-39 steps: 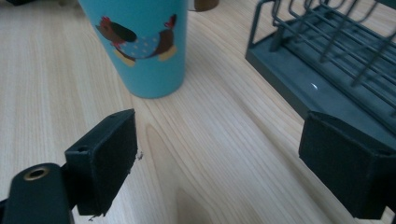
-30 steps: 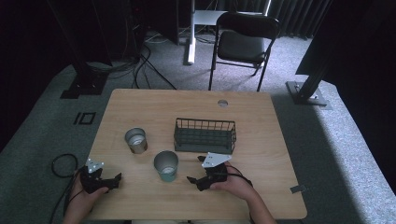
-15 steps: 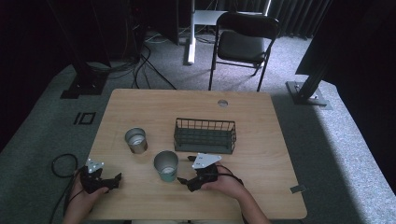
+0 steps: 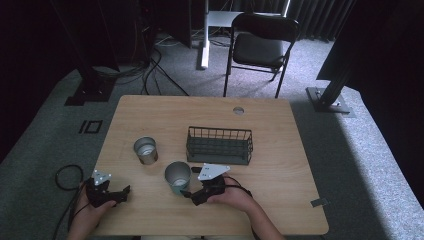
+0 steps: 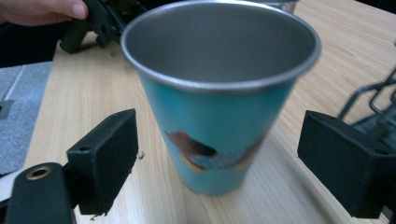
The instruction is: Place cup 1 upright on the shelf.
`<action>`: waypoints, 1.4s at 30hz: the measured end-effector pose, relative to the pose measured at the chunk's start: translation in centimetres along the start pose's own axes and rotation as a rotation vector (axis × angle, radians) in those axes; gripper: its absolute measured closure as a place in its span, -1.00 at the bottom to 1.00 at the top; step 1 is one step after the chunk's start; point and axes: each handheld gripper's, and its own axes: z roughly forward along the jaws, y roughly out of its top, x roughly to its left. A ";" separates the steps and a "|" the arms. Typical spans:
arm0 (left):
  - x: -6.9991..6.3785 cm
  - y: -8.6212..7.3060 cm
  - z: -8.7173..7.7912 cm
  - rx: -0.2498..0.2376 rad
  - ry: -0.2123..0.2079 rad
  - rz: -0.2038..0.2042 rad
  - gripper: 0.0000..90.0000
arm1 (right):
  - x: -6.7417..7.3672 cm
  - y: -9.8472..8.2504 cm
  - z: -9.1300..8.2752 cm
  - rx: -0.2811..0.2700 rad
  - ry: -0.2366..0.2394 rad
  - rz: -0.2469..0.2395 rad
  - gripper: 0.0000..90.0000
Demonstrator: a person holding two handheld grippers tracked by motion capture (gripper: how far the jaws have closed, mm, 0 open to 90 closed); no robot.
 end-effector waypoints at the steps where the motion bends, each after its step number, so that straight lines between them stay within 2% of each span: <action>1: 0.0 0.0 0.0 0.000 0.000 0.000 -0.99 | 0.1 0.1 0.1 -0.006 -0.001 0.001 -0.73; 10: 0.0 0.0 0.0 0.000 0.000 0.000 -0.99 | 0.2 0.5 0.9 -0.035 0.019 0.007 -0.74; 29: 0.0 0.0 0.0 0.000 0.000 0.000 -0.99 | 0.0 1.2 2.7 -0.095 0.002 0.020 -0.74; 35: 0.0 0.0 0.0 0.000 0.000 0.000 -0.99 | -0.1 1.3 2.8 -0.100 0.001 0.018 -0.73; 38: 0.0 0.0 0.0 0.000 0.000 0.000 -0.99 | -0.1 1.4 2.8 -0.096 -0.012 0.019 -0.72; 39: 0.0 0.0 0.0 0.000 0.000 0.000 -0.99 | 0.0 1.6 2.8 -0.098 -0.033 0.010 -0.72; 42: 0.0 0.0 0.0 0.000 0.000 0.000 -0.99 | 0.1 1.9 2.6 -0.110 -0.023 0.014 -0.72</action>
